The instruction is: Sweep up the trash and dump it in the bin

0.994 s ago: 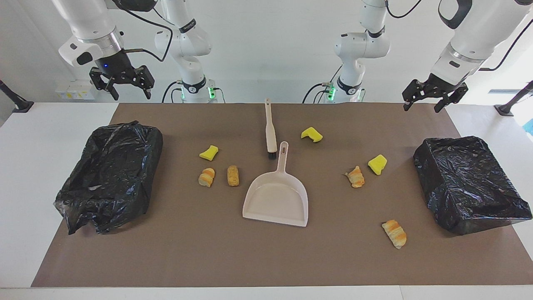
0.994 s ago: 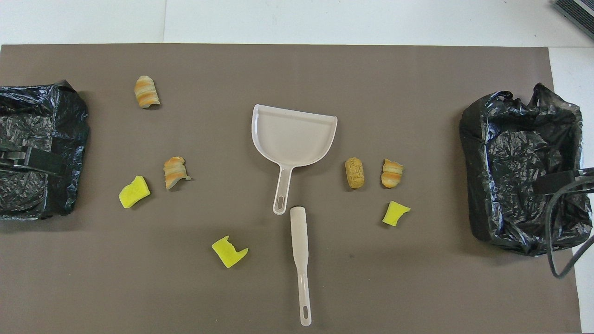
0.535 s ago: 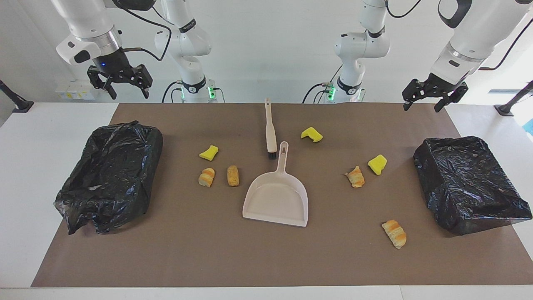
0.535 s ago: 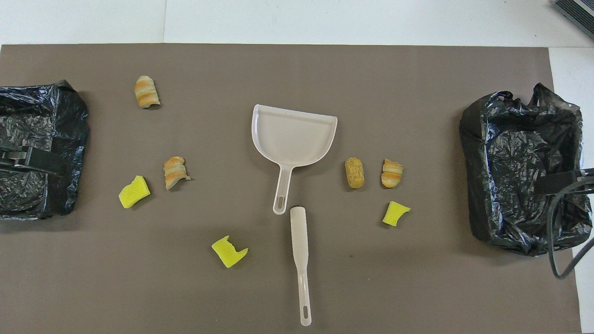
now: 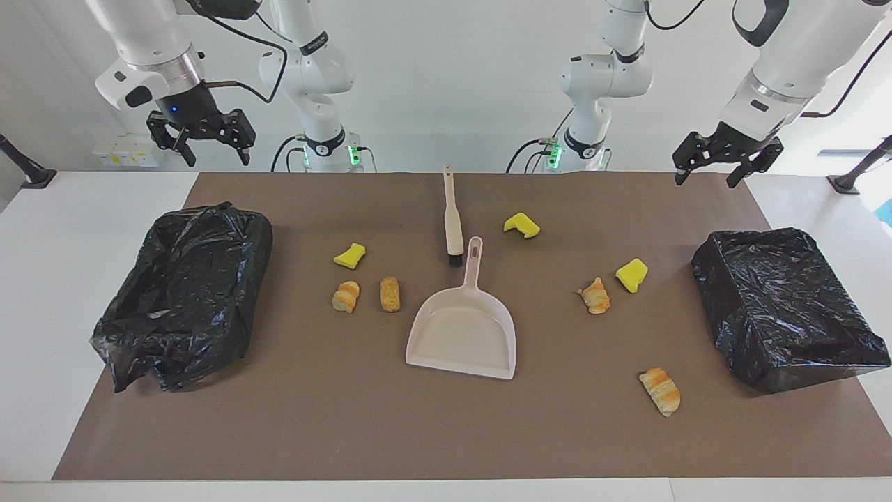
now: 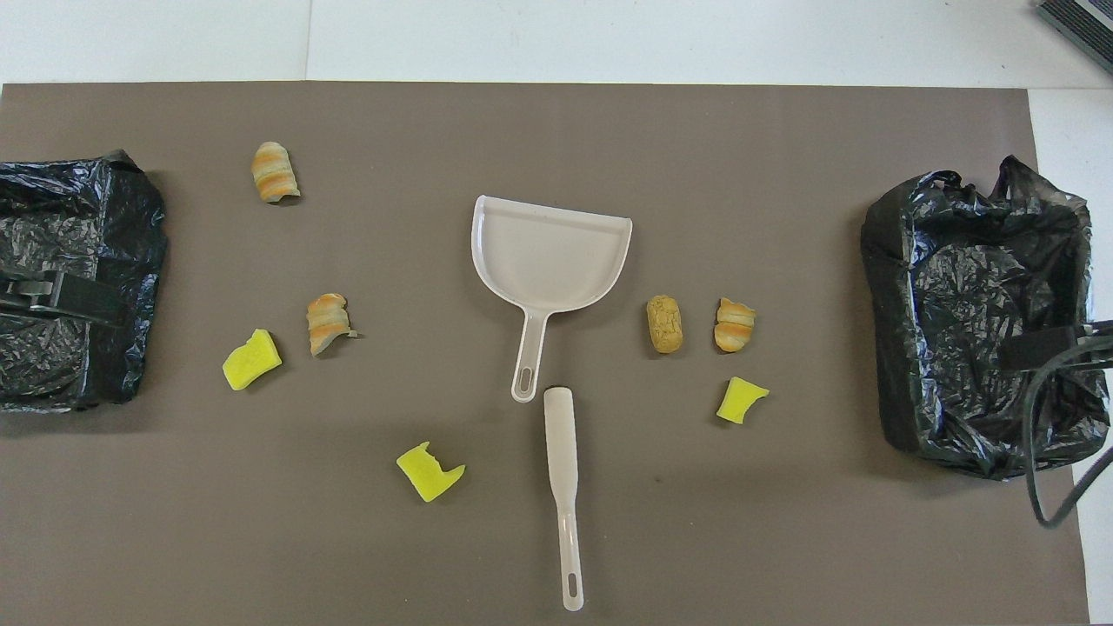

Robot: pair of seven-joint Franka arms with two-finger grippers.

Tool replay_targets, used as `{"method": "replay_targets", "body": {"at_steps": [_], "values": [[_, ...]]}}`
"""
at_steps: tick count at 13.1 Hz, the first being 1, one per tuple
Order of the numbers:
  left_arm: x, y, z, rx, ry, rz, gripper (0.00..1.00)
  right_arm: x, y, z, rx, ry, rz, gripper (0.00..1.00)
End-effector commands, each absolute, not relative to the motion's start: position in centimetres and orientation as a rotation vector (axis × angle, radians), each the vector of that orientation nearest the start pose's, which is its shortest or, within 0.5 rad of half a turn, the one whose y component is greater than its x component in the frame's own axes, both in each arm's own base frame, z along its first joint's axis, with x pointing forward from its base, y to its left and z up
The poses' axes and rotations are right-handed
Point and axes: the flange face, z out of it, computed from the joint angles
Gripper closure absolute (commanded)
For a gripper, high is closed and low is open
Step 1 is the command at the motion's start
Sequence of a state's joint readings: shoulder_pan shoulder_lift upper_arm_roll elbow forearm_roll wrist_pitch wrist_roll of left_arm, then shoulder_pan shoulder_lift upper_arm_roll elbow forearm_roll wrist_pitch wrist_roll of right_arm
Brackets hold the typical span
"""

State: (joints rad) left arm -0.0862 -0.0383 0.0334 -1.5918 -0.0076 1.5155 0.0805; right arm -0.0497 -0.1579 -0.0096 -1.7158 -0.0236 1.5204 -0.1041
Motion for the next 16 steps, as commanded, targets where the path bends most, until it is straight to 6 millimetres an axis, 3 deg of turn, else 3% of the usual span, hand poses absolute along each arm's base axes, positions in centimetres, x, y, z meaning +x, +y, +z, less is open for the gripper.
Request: {"method": "replay_targets", "body": {"at_steps": [1,5,7,10,11,13,15,16], "values": [[53.7,-3.2,63.0,-3.153,0.231,0.053,0.00,48.8,-3.5,63.4,-3.162,-0.091,0.067,0.00],[53.5,-3.8,62.4,-3.188,0.239,0.067,0.00,48.4,-3.5,62.4,-3.155,-0.072,0.121,0.00],[53.5,-4.5,61.3,-3.218,0.245,0.048,0.00,47.2,-3.6,61.9,-3.152,-0.067,0.153,0.00],[52.4,-8.7,59.1,-3.223,0.298,-0.053,0.00,47.2,-2.2,61.3,-3.161,0.034,0.169,0.00],[52.1,-10.4,58.2,-3.227,0.281,-0.065,0.00,48.1,-1.5,60.8,-3.163,0.112,0.184,0.00],[51.3,-14.3,56.3,-3.227,0.314,-0.085,0.00,50.8,1.0,59.5,-3.154,0.090,0.207,0.00],[49.3,-17.8,54.0,-3.234,0.292,-0.087,0.00,54.4,5.4,56.3,-3.154,0.137,0.280,0.00],[48.2,-19.0,53.0,-3.241,0.261,-0.097,0.00,55.5,6.2,56.2,-3.153,0.179,0.273,0.00]]}}
